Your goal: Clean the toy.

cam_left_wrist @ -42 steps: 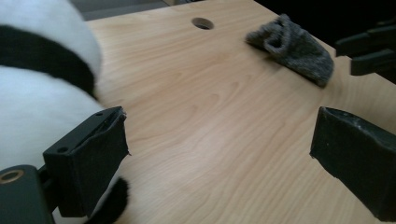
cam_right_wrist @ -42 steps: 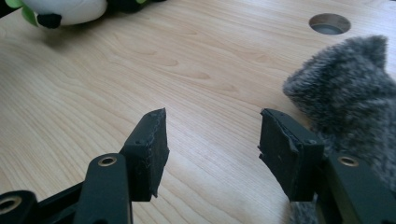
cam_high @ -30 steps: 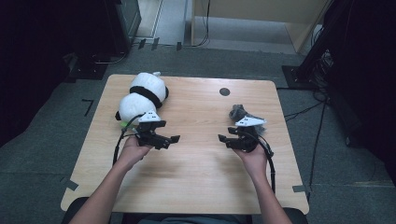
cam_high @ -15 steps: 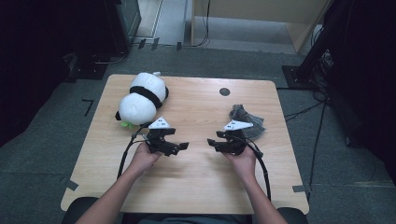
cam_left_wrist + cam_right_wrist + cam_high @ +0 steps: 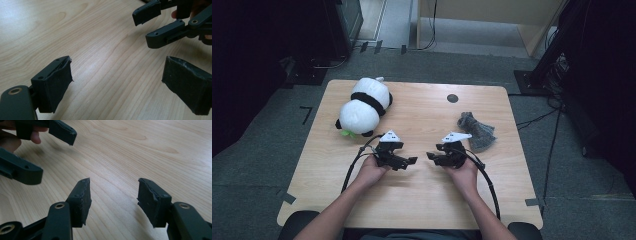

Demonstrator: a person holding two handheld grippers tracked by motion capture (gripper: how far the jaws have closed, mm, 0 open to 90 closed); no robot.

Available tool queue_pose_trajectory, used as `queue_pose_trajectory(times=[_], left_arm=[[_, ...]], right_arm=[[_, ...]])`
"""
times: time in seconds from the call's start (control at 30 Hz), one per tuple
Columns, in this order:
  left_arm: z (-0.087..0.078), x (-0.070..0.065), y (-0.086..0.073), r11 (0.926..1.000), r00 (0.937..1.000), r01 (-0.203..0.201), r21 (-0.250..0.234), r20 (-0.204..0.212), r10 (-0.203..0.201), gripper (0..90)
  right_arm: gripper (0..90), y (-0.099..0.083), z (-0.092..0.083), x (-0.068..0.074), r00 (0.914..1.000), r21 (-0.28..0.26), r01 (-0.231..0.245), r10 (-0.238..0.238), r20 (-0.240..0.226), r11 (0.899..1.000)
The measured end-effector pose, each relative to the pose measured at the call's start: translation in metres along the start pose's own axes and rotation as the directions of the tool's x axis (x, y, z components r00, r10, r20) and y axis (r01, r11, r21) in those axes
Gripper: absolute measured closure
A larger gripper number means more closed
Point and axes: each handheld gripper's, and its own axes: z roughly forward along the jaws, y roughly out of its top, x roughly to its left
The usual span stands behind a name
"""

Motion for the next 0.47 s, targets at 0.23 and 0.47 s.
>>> queue_pose_trajectory(times=[0.23, 0.47], left_arm=[[0.006, 0.002, -0.002, 0.9997, 0.997, -0.019, 0.017, -0.075, 0.021, 16.6], [0.004, 0.004, -0.001, 0.9998, 0.9971, -0.011, 0.014, -0.075, 0.013, 16.6]], right_arm=[[44.4, 0.001, 0.008, -0.001, 1.0, 0.007, -0.008, 0.008, -0.002, 1.0], [44.4, -0.001, 0.011, -0.002, 1.0, 0.021, -0.01, 0.01, 0.001, 1.0]])
